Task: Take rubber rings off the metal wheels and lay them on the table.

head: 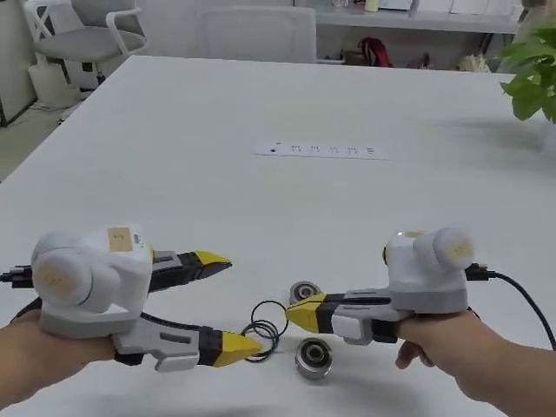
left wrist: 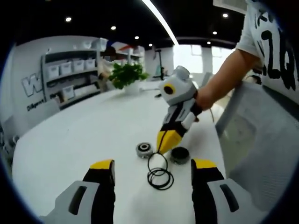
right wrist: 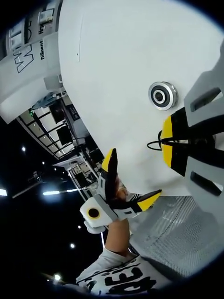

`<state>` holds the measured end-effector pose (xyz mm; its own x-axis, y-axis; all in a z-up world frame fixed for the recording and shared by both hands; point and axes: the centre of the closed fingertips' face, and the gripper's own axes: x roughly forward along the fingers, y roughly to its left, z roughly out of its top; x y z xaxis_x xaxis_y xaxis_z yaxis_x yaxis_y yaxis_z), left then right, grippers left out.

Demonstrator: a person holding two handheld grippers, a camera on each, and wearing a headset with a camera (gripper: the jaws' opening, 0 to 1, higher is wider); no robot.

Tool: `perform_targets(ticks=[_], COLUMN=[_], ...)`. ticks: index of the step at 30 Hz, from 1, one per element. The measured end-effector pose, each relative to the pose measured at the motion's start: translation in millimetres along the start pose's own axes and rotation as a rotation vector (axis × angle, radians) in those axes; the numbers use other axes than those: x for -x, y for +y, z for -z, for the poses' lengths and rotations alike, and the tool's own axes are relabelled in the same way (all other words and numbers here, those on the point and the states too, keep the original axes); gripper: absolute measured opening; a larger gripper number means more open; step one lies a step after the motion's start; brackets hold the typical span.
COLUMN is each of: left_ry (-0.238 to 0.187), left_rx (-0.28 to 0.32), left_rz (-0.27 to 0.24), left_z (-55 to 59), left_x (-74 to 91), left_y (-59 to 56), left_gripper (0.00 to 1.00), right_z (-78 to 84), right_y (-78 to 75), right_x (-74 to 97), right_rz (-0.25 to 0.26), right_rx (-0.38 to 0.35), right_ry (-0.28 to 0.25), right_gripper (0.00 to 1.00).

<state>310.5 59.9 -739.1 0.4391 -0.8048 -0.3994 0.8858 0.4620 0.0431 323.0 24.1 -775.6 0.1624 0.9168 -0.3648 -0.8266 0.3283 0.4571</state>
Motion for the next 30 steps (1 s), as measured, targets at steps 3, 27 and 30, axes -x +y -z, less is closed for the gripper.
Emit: perform_targets(ticks=[3, 27, 30], left_ry=[0.009, 0.031, 0.029], left_rx=[0.007, 0.032, 0.037], left_rz=[-0.008, -0.025, -0.024], left_z=[5.0, 11.2, 11.0], left_x=[4.1, 8.1, 8.0], left_y=[-0.5, -4.0, -3.0], left_gripper=[0.67, 0.67, 0.67], right_z=[3.1, 11.7, 9.7], right_y=[0.5, -13.5, -11.7], right_x=[-2.7, -4.0, -1.5], right_rz=[-0.002, 0.054, 0.052], right_rx=[0.003, 0.042, 0.038], right_ry=[0.011, 0.054, 0.049], right_gripper=[0.00, 0.09, 0.10])
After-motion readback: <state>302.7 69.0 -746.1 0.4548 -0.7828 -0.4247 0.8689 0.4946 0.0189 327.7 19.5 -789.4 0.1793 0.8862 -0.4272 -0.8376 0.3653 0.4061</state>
